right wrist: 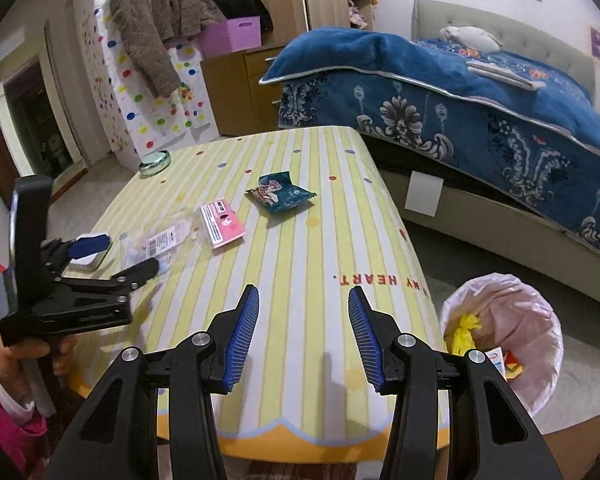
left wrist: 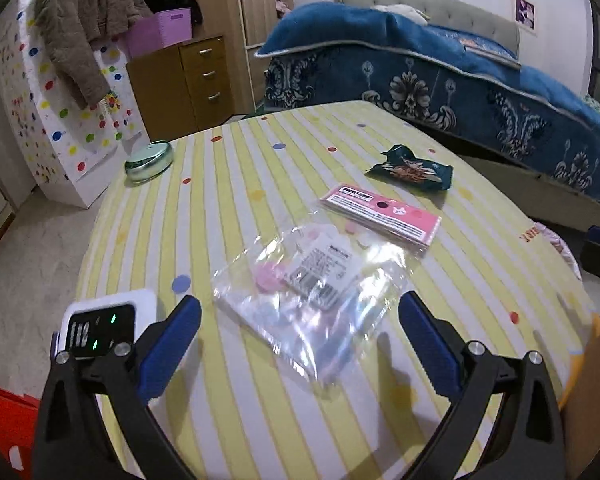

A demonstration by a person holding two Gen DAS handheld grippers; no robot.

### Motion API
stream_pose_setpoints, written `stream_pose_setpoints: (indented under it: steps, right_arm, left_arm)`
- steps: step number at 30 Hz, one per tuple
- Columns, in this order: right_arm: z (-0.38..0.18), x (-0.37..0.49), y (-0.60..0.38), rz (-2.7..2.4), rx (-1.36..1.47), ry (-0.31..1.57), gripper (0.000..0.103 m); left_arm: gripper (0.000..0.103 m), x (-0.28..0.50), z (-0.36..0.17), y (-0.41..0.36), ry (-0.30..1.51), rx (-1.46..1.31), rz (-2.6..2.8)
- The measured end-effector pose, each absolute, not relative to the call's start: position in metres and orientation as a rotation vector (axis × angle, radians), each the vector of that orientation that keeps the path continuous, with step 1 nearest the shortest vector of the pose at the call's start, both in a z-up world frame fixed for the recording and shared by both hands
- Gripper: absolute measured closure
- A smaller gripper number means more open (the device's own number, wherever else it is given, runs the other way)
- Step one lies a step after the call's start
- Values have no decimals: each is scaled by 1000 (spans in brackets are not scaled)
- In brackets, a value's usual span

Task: Collect trash
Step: 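Move both tools back over the table, then grasp the clear plastic bag with the left tool and lift it, then grasp the green snack packet with the right tool while the left tool holds the bag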

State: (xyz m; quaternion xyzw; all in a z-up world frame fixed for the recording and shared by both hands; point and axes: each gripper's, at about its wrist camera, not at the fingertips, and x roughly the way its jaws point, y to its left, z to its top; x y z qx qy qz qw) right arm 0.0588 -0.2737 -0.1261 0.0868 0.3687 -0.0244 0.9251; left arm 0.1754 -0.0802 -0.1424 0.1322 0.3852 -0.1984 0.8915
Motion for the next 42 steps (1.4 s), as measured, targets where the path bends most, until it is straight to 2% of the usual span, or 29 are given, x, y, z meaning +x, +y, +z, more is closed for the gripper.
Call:
stream_pose_setpoints:
  steps: [6, 9, 11, 17, 21, 22, 24, 29, 31, 35, 42]
  right_arm:
    - [-128, 66, -274, -42, 181, 761, 55]
    - [-130, 67, -274, -39, 182, 764, 55]
    - [-131, 67, -275, -38, 185, 767, 55]
    - [-134, 64, -275, -31, 187, 774, 55]
    - [-132, 64, -272, -32, 173, 773, 55]
    - [-131, 65, -272, -32, 171, 771, 55]
    - [-129, 67, -270, -32, 162, 766, 55]
    - [-128, 77, -266, -22, 143, 753, 55]
    - [-129, 89, -264, -11, 136, 755, 47]
    - [-133, 113, -259, 5, 103, 760, 37]
    - [-146, 162, -252, 16, 24, 784, 38]
  left_arm:
    - [7, 188, -150, -95, 847, 285, -468]
    - [15, 193, -156, -99, 898, 286, -493]
    - [16, 194, -156, -98, 896, 278, -485]
    - [44, 188, -153, -98, 870, 277, -486]
    - [78, 182, -150, -98, 850, 280, -507]
    - [83, 180, -150, -98, 846, 288, -501]
    - [99, 179, -148, -92, 844, 269, -483]
    - [100, 168, -121, -73, 731, 166, -467]
    - [100, 166, -113, -69, 694, 137, -452]
    - [100, 178, -108, -70, 698, 109, -437]
    - [100, 202, -106, -67, 722, 63, -407]
